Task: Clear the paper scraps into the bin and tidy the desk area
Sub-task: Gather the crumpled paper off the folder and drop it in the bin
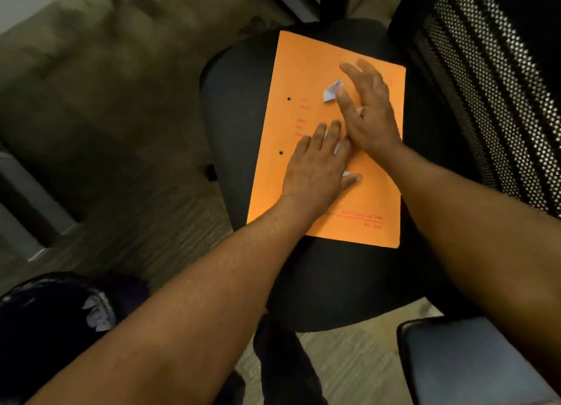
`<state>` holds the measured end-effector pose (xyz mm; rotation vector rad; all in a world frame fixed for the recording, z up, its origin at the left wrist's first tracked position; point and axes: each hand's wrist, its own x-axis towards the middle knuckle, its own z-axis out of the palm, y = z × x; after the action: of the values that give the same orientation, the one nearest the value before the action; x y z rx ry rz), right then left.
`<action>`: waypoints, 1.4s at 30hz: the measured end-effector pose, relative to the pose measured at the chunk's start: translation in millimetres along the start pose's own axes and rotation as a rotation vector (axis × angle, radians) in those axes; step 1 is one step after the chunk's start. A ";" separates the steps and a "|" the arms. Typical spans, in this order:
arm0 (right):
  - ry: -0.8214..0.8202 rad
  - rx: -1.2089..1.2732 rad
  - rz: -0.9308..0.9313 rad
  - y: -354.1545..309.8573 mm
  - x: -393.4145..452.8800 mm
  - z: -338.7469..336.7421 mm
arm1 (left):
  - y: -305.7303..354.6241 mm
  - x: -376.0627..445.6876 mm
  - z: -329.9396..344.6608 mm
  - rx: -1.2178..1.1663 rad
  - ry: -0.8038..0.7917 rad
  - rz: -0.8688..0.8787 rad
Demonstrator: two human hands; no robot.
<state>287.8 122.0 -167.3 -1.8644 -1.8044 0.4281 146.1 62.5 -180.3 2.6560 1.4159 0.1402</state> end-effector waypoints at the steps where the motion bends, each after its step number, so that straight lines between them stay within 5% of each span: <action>1: -0.025 -0.059 -0.062 2.5 3.7 4.3 | 0.8 0.2 3.1 0.022 0.039 0.008; 6: -0.019 -0.325 -0.258 16.0 -0.5 11.9 | -5.9 -9.6 6.7 0.097 0.152 0.076; 15: 0.001 -0.346 -0.055 4.5 -17.1 5.8 | -30.2 -30.4 -5.7 0.082 0.090 -0.161; 18: 0.058 -0.206 0.017 -31.2 -4.5 4.6 | -43.7 -34.6 -21.5 -0.116 0.258 -0.257; 25: 0.218 0.274 -0.289 -182.3 8.9 41.7 | -117.7 -87.2 -90.3 -0.298 0.693 -0.683; 32: -0.086 0.492 -0.308 -297.2 -63.5 126.7 | -203.4 -245.3 -94.8 -0.241 0.672 -1.063; 42: -0.537 0.561 -0.403 -423.2 -225.3 303.3 | -254.2 -459.8 10.1 -0.125 0.540 -1.490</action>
<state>-246.9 -63.2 -208.3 -1.0277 -2.0397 1.2148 -316.3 -179.9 -239.9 0.8960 2.8999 0.7143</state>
